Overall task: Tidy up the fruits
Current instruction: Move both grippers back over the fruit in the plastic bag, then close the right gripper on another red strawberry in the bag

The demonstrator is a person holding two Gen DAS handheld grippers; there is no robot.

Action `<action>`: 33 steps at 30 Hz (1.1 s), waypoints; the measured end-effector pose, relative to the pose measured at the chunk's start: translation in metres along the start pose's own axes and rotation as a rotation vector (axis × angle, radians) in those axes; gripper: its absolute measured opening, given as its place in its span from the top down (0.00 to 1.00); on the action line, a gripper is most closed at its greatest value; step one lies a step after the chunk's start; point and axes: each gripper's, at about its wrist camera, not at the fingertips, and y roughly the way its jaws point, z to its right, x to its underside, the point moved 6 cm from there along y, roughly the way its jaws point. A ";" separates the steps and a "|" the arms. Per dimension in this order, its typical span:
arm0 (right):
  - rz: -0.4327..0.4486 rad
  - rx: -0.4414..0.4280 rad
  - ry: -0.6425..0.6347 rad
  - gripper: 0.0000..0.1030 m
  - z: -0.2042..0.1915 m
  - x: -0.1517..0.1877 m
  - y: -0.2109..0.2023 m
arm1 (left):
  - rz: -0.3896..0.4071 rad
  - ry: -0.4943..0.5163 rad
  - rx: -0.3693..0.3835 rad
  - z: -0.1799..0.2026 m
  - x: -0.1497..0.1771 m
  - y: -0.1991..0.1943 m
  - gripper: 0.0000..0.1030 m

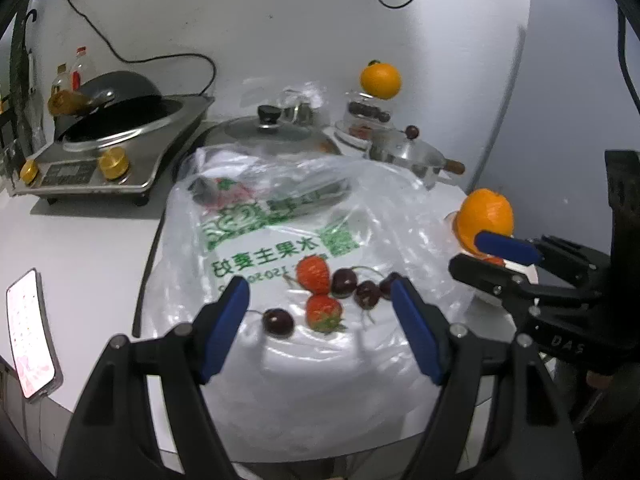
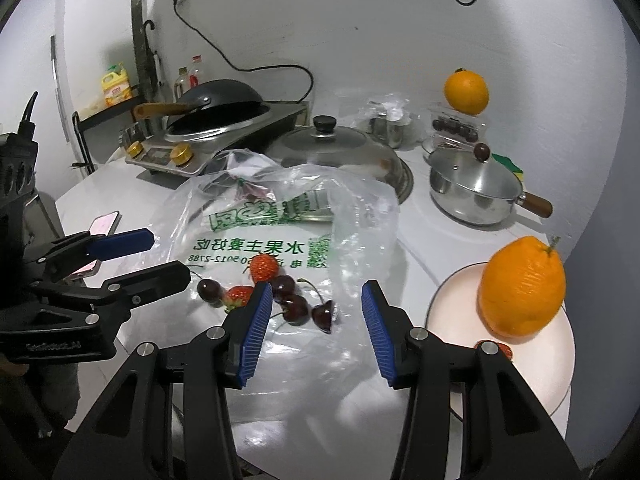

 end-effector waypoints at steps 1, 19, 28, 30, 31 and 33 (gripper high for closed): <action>-0.002 -0.002 -0.001 0.52 -0.002 0.000 0.001 | -0.002 -0.004 -0.002 -0.003 0.001 0.000 0.27; -0.056 -0.049 -0.038 0.52 -0.034 -0.002 0.035 | -0.028 -0.034 -0.022 -0.033 0.011 0.011 0.27; -0.093 -0.064 -0.044 0.52 -0.049 0.001 0.056 | -0.033 -0.042 -0.018 -0.050 0.015 0.012 0.27; -0.104 -0.068 -0.045 0.52 -0.053 0.003 0.063 | -0.037 -0.045 -0.016 -0.053 0.017 0.014 0.27; -0.109 -0.069 -0.045 0.52 -0.054 0.003 0.066 | -0.038 -0.046 -0.015 -0.054 0.018 0.014 0.27; -0.120 -0.074 -0.043 0.52 -0.057 0.005 0.072 | -0.041 -0.049 -0.012 -0.056 0.019 0.015 0.27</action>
